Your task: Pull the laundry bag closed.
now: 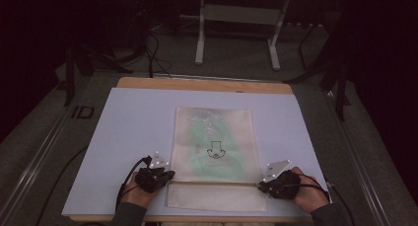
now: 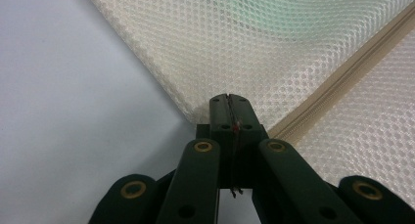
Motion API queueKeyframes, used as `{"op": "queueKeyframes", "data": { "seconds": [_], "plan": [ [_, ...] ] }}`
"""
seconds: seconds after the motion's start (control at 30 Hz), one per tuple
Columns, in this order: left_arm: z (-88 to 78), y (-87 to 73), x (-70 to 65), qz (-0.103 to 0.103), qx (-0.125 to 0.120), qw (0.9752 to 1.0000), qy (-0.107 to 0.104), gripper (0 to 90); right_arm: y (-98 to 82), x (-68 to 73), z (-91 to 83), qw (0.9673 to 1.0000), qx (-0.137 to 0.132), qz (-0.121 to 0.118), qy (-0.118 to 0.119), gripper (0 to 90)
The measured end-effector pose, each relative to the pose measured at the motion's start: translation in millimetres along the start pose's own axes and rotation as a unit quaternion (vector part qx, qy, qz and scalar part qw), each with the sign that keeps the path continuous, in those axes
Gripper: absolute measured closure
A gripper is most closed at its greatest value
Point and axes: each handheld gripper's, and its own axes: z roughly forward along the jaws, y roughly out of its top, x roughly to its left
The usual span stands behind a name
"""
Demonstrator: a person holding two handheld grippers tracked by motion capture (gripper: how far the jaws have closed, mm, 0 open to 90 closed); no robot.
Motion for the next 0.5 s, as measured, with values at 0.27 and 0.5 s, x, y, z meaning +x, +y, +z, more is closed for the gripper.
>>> {"op": "queueKeyframes", "data": {
  "seconds": [0.27, 0.5],
  "plan": [
    [0.2, -1.1, -0.1, -0.002, -0.006, 1.0000, -0.001, 89.5, -1.2, -0.3, 2.4, 1.0000, -0.006, 0.004, 0.002, 81.7],
    [0.1, -1.1, -2.8, 0.007, -0.006, 0.9999, 0.008, 89.2, -0.3, 0.0, 5.0, 0.9998, -0.020, 0.003, 0.007, 75.1]
  ]
}}
